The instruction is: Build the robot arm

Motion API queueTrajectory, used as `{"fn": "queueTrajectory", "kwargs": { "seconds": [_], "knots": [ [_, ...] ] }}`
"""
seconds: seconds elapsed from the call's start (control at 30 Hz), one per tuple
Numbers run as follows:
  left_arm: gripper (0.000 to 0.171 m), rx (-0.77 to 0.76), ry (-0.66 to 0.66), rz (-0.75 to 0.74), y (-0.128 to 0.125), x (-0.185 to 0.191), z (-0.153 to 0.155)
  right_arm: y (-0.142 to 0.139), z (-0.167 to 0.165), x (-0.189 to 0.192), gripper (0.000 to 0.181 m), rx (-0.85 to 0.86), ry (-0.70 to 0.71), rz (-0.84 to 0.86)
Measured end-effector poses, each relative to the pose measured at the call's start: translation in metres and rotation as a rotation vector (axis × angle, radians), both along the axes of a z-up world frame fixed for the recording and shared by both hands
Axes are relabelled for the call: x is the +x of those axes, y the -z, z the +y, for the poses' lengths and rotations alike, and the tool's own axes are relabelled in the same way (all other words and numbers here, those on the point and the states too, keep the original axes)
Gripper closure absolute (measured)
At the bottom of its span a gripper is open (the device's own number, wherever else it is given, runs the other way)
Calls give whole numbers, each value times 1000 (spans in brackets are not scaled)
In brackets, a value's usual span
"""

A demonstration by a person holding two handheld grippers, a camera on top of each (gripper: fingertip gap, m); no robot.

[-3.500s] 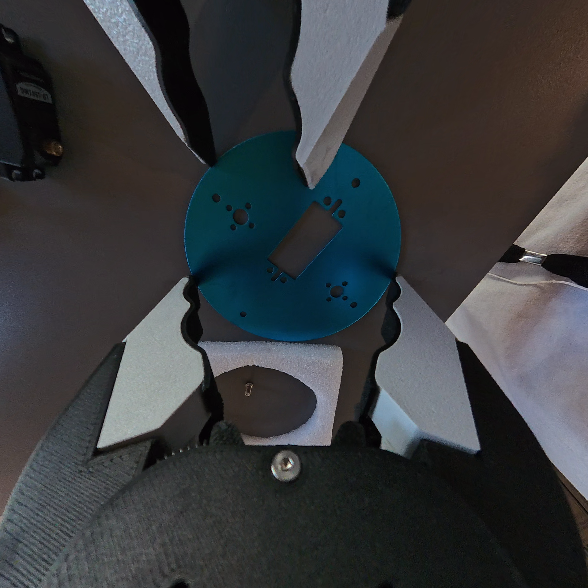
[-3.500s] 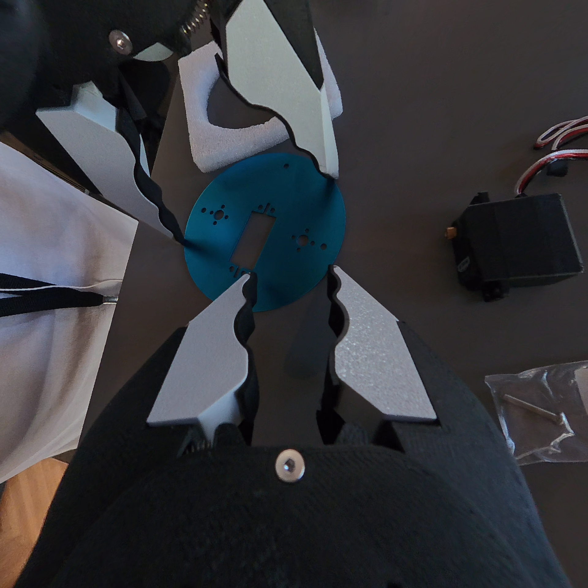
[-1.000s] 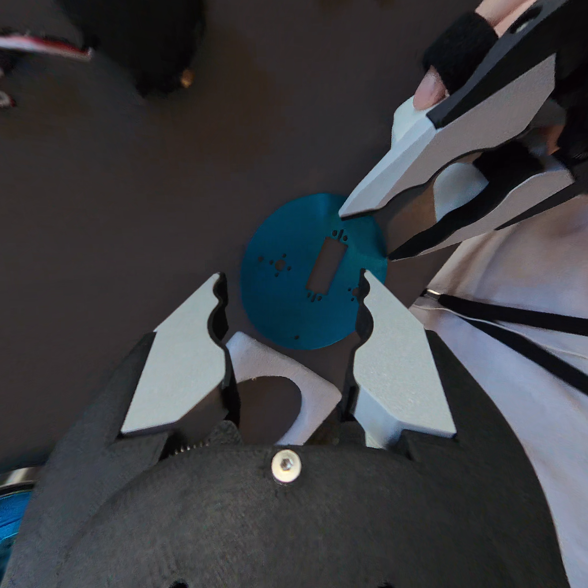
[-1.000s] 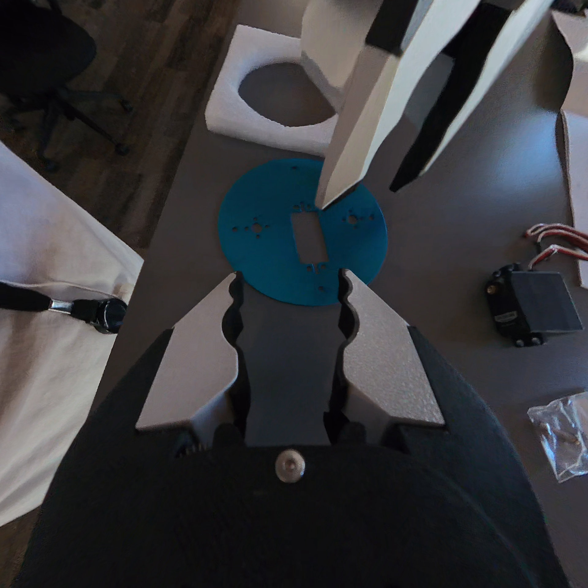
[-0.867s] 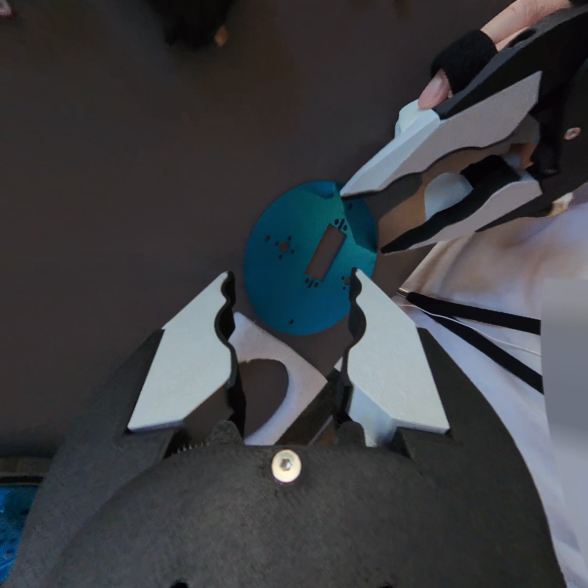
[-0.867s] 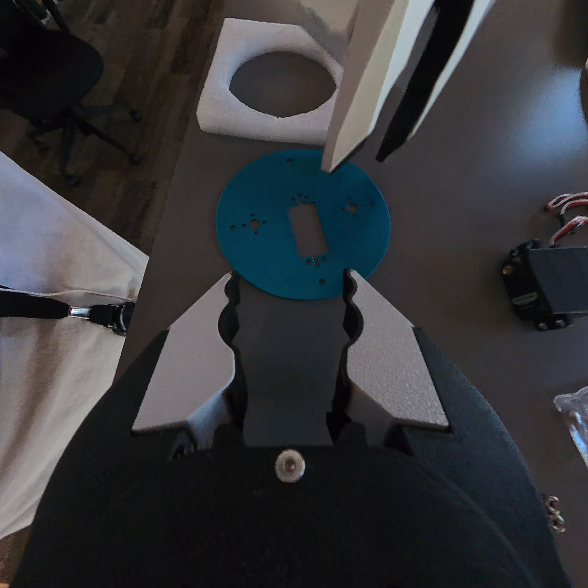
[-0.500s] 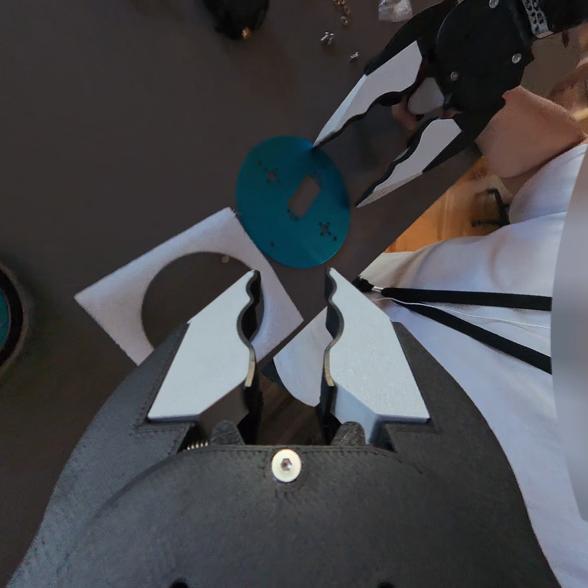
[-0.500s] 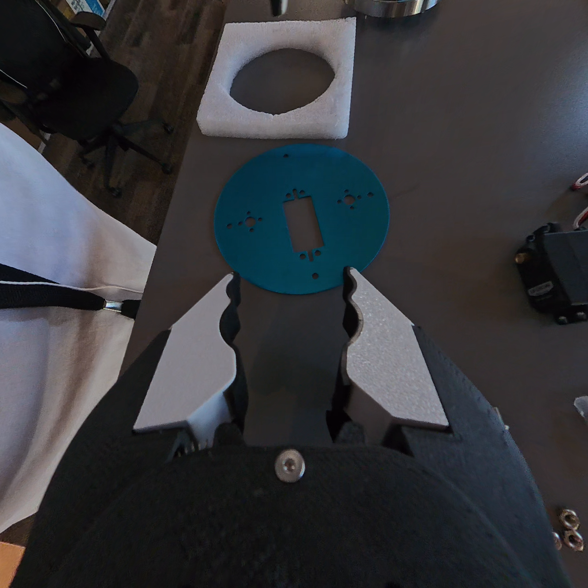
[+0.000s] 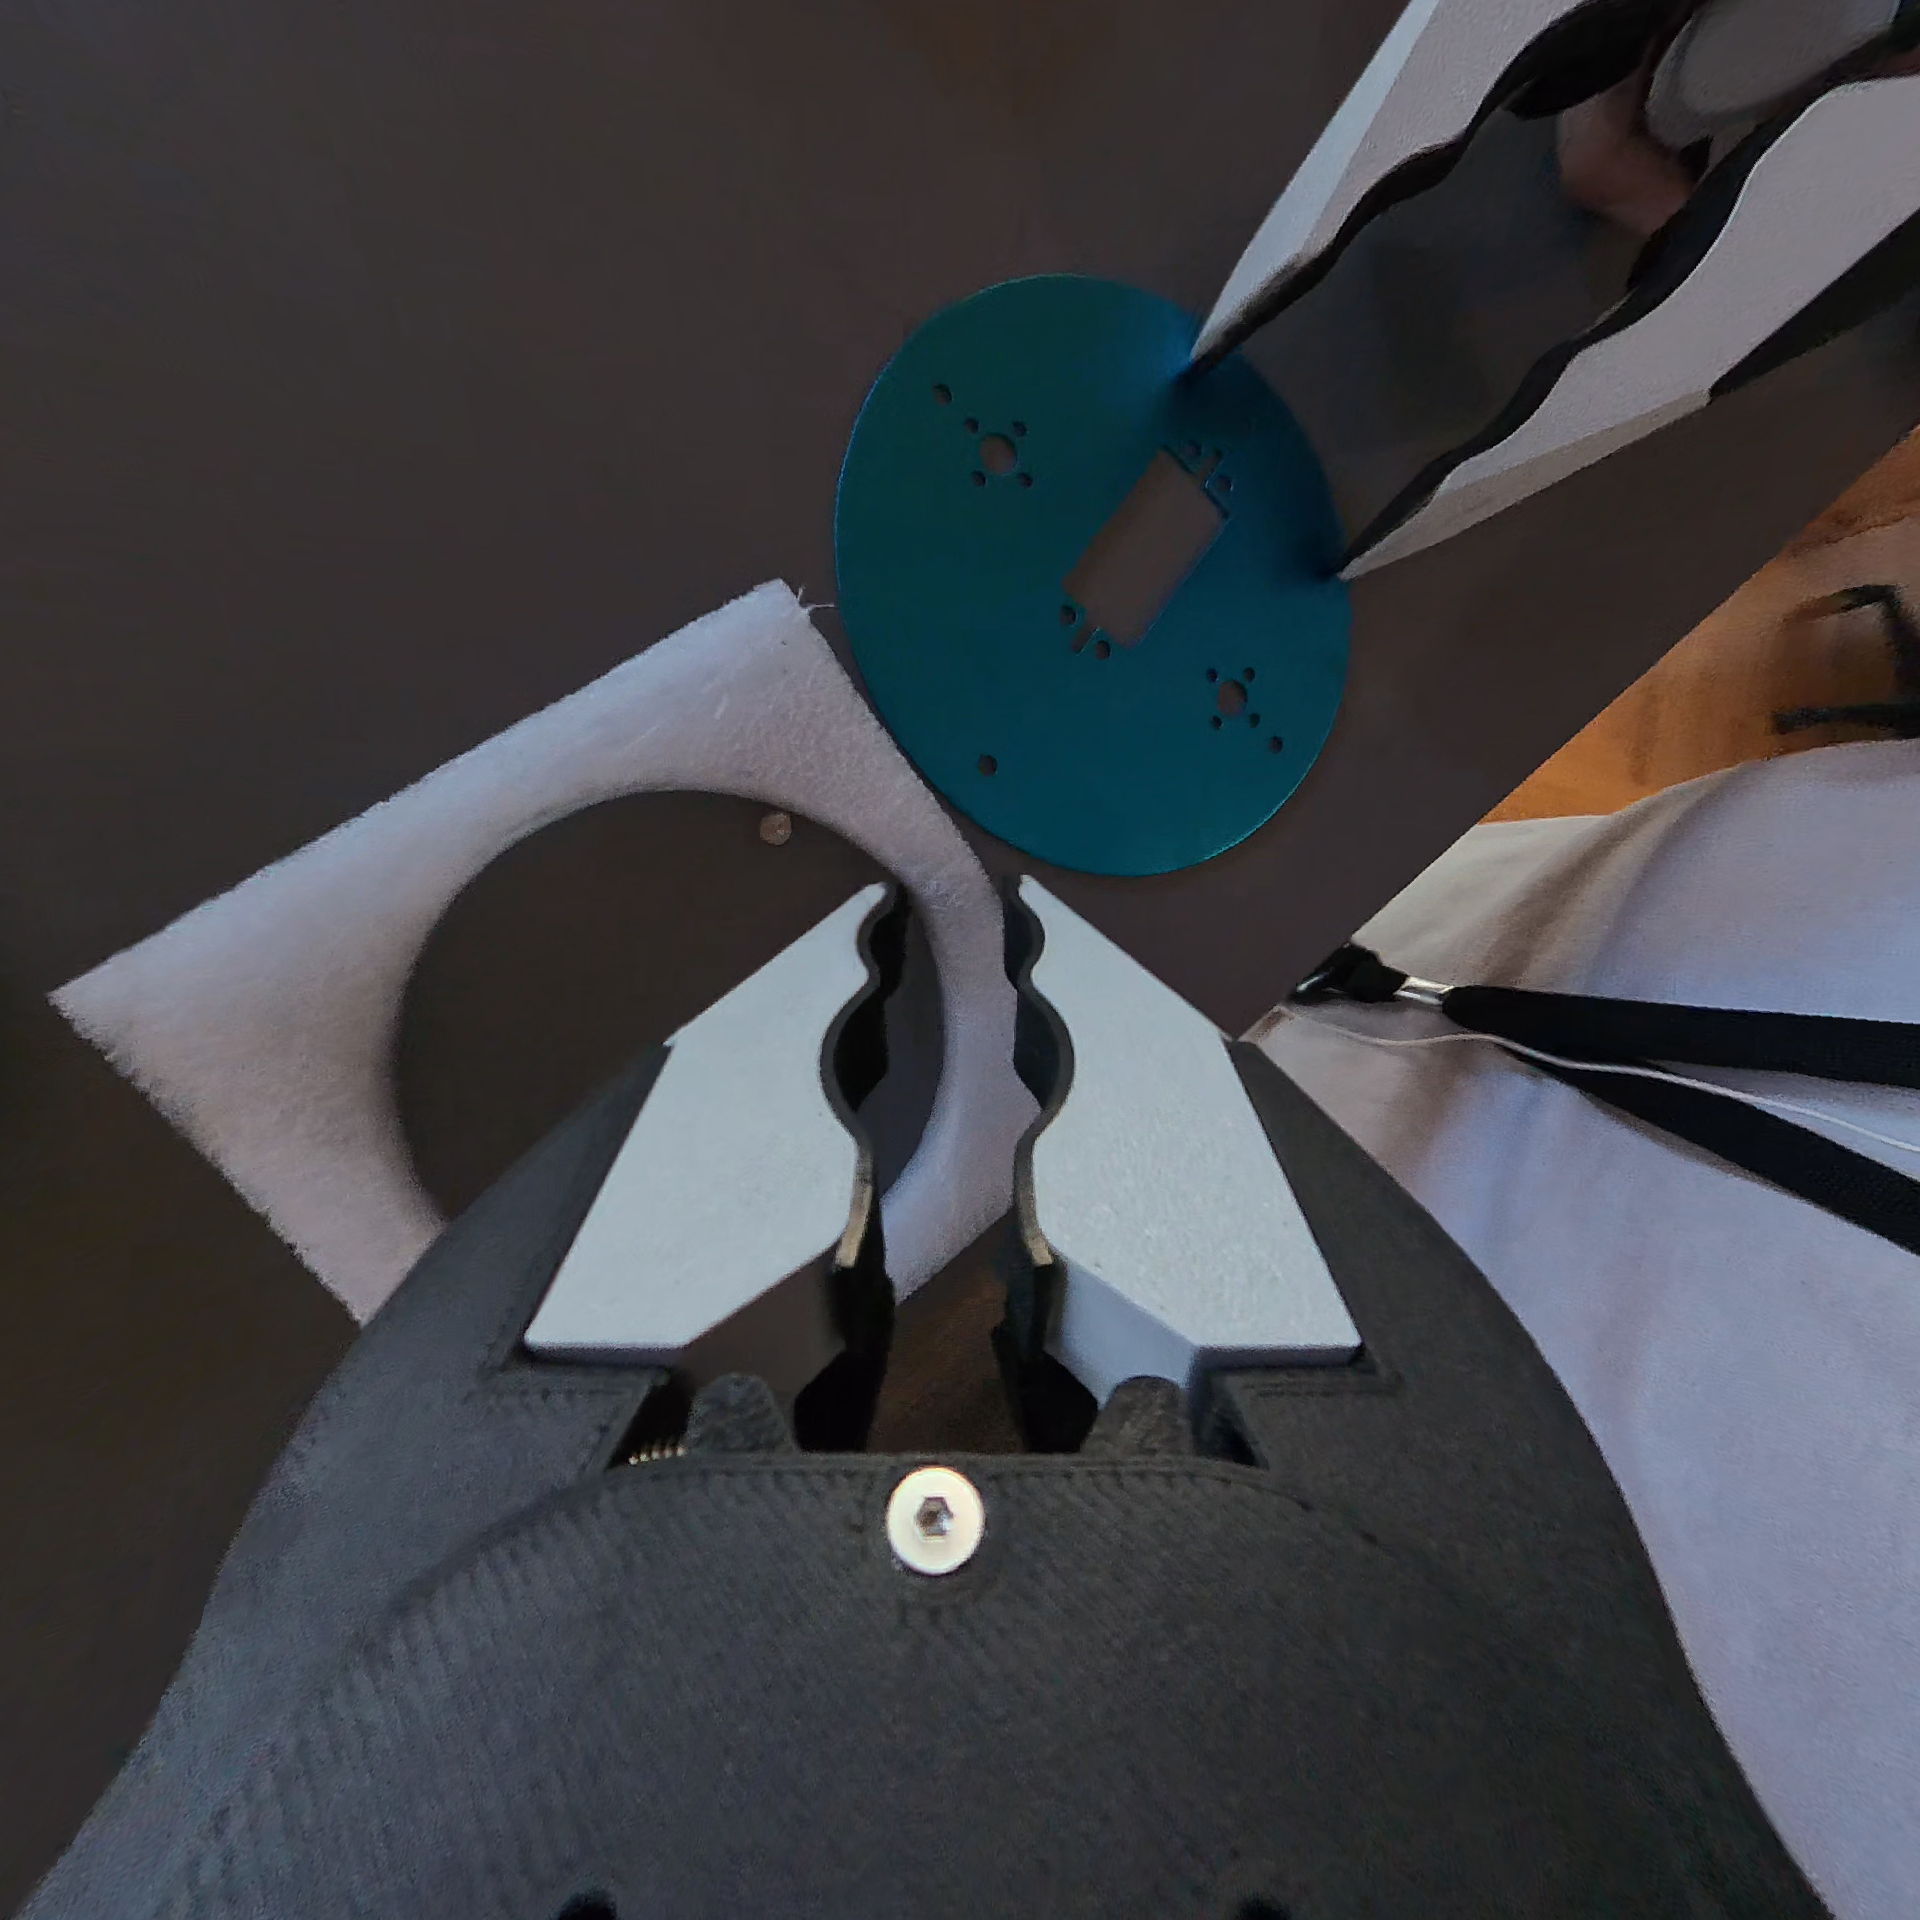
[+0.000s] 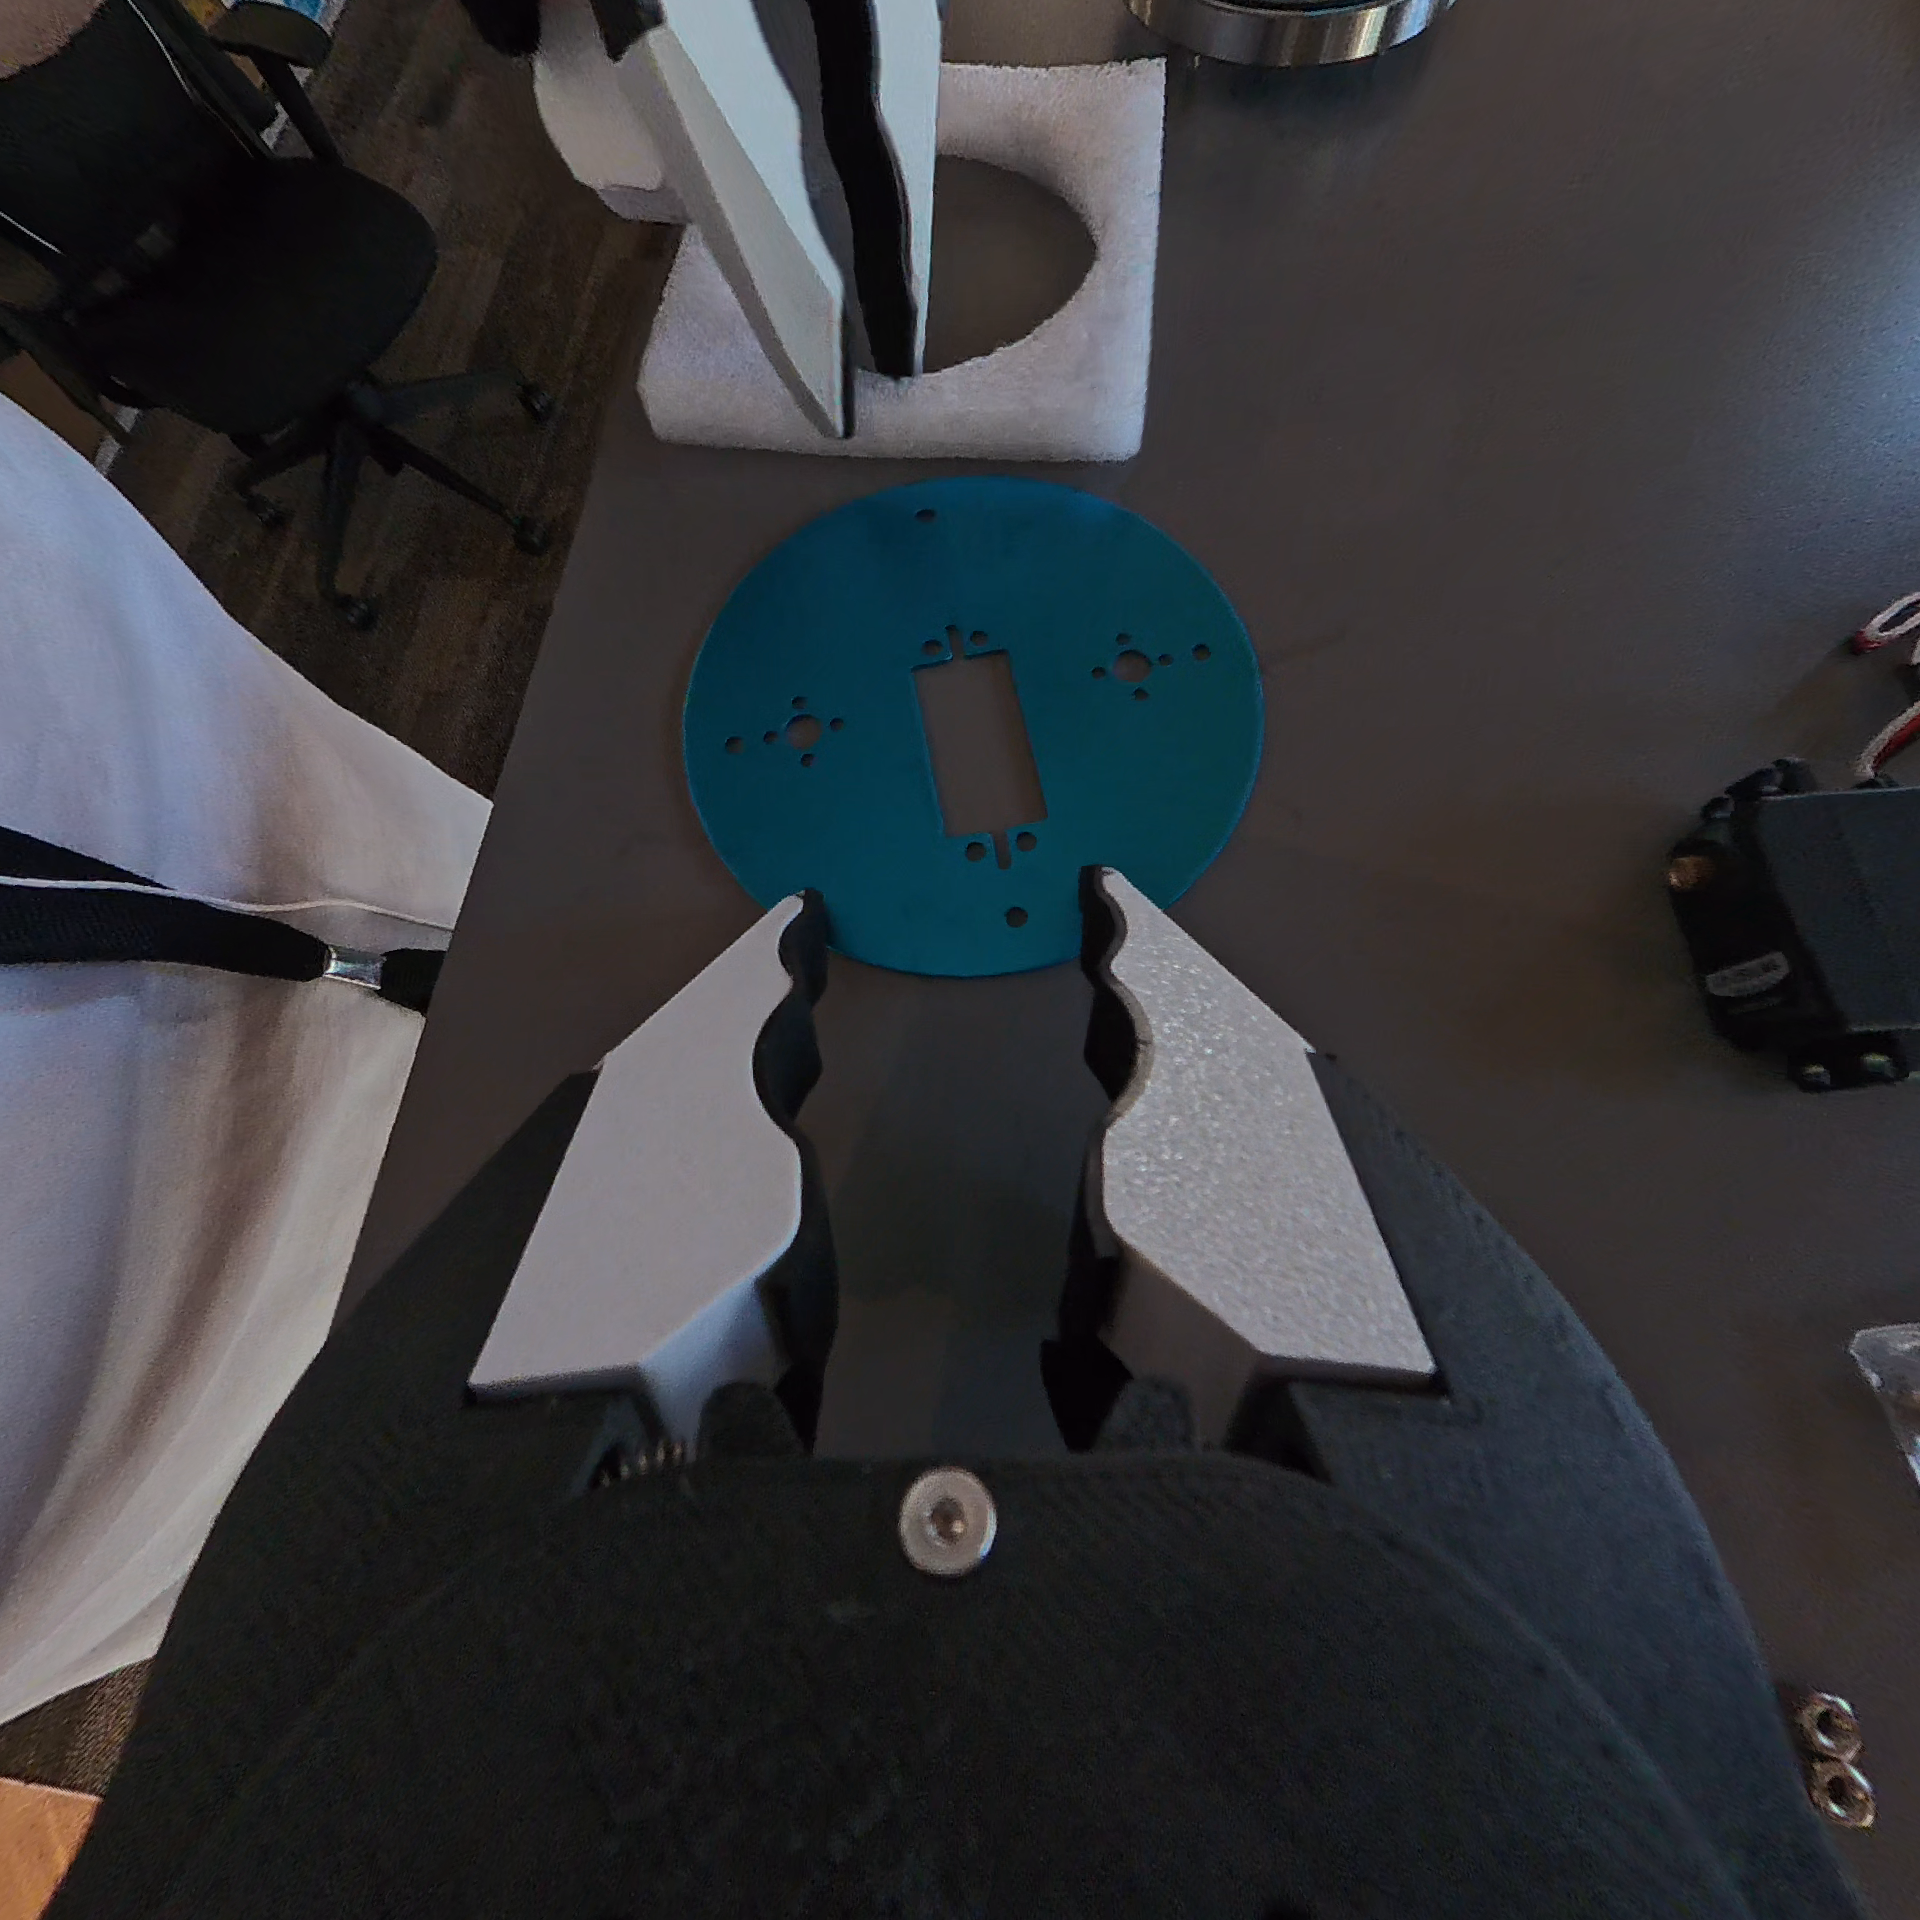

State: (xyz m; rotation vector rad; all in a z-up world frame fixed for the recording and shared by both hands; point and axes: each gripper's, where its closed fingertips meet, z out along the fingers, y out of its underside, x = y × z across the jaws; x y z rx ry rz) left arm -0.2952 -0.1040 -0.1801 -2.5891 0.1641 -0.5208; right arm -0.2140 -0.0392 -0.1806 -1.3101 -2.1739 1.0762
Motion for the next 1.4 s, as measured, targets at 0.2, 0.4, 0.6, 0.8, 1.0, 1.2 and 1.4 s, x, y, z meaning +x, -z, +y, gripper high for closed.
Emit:
{"fn": "queueTrajectory", "kwargs": {
  "seconds": [0.2, 0.4, 0.6, 0.8, 1.0, 1.2, 1.4],
  "knots": [
    [155, 12, -13, -104, -1, 6, 12, 0, -5, -3, 134, -10, -1, -4],
    [156, 15, -18, -130, -1, 8, 15, 0, -9, -4, 134, 3, -13, 1],
    [156, 13, -55, -75, -1, -8, 5, -2, -25, -4, 128, -10, -101, -4],
    [157, 8, -54, -90, -1, -11, 2, 1, -42, -13, 127, 34, -143, -87],
    [148, 22, -39, -36, -2, -16, 2, 2, -42, -17, 141, 70, -104, -152],
    [147, 129, -48, -19, -27, -25, 2, 3, -38, -10, 144, 75, -99, -197],
    [145, 160, 113, 72, -23, 14, -4, 0, -37, 12, 140, -2, -131, -262]
  ]
}}
